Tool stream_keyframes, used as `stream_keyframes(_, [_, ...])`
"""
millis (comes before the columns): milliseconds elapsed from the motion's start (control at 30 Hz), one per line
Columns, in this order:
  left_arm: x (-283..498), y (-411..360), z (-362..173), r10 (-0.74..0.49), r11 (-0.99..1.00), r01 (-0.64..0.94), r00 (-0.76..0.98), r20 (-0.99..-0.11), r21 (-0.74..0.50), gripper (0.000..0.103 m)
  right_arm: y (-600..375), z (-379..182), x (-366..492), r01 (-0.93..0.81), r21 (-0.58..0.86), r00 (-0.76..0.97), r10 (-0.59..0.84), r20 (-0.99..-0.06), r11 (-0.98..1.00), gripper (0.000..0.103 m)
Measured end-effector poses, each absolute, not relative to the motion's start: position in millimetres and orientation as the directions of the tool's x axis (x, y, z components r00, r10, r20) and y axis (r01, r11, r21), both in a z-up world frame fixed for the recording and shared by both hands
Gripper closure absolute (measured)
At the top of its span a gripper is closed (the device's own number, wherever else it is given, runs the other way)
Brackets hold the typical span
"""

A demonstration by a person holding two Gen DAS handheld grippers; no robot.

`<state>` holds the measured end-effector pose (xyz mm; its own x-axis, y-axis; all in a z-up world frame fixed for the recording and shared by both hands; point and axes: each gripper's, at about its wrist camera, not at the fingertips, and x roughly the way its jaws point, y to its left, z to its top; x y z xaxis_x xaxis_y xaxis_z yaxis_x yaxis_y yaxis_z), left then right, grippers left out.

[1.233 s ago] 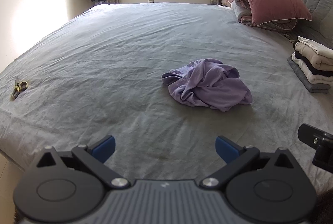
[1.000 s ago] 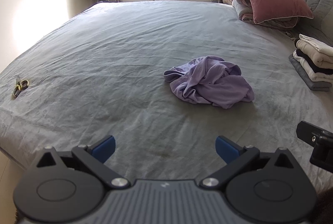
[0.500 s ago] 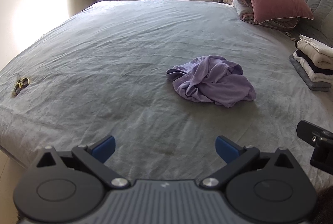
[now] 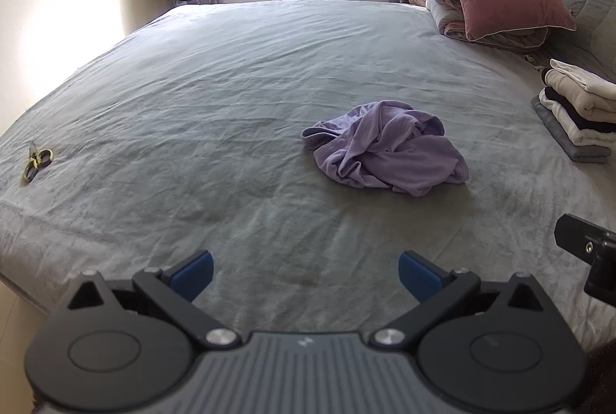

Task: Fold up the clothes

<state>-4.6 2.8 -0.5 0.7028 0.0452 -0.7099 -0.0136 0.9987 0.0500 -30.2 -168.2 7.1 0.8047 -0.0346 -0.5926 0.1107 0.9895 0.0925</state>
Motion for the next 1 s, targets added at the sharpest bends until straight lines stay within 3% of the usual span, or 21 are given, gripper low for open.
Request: stream_keyframes(1000, [15, 6, -22, 0.067, 0.997, -0.024, 0.680, -0.730, 0.069, 0.000, -163, -9, -13, 0.099, 0.082, 0.800, -0.030, -0.599, 0.992, 0.000])
